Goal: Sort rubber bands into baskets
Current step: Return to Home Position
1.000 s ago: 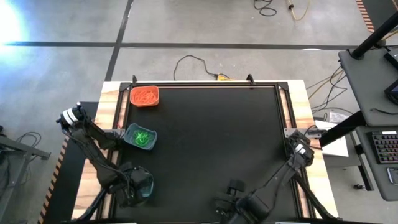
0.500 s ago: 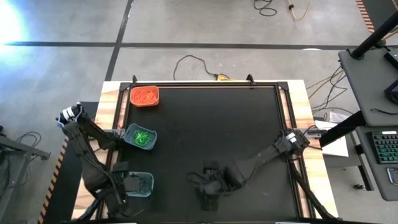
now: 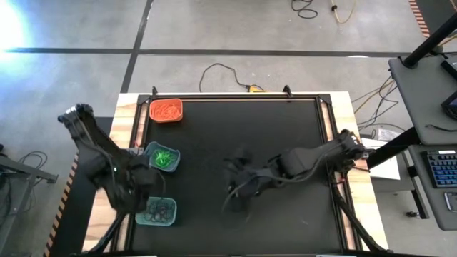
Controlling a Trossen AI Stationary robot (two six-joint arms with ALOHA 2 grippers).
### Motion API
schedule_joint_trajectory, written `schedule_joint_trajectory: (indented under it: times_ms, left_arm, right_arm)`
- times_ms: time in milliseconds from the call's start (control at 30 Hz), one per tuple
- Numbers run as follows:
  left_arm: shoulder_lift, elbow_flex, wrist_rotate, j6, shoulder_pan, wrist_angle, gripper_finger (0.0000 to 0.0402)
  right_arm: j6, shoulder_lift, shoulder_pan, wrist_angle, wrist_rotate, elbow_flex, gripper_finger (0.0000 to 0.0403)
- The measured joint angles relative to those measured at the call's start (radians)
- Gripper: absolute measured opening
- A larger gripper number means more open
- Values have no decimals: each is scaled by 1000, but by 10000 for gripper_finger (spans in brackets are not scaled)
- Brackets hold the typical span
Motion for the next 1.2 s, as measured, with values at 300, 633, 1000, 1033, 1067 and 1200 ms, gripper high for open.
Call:
schedule_joint_trajectory:
  times_ms: [300, 633, 1000, 1033, 1067, 1200]
  left_arm:
    - [-230, -208, -220, 449, 61, 307, 126]
    - [-248, -302, -276, 410, 45, 325, 29]
    - [-504, -362, -170, 800, 63, 624, 1]
    - [-533, -370, -167, 809, 71, 641, 0]
    - [-564, -381, -164, 817, 79, 658, 0]
    - [-690, -430, -171, 833, 118, 732, 0]
  right_arm:
    - [177, -81, -1, -15, 54, 0, 187]
    - [-101, -78, -43, 244, 60, 0, 81]
    - [-233, -81, -110, 516, -62, -1, 12]
    - [-272, -81, -110, 542, -85, -1, 12]
    - [-312, -81, -110, 571, -109, -1, 12]
    - [-409, -90, -120, 611, -242, 0, 12]
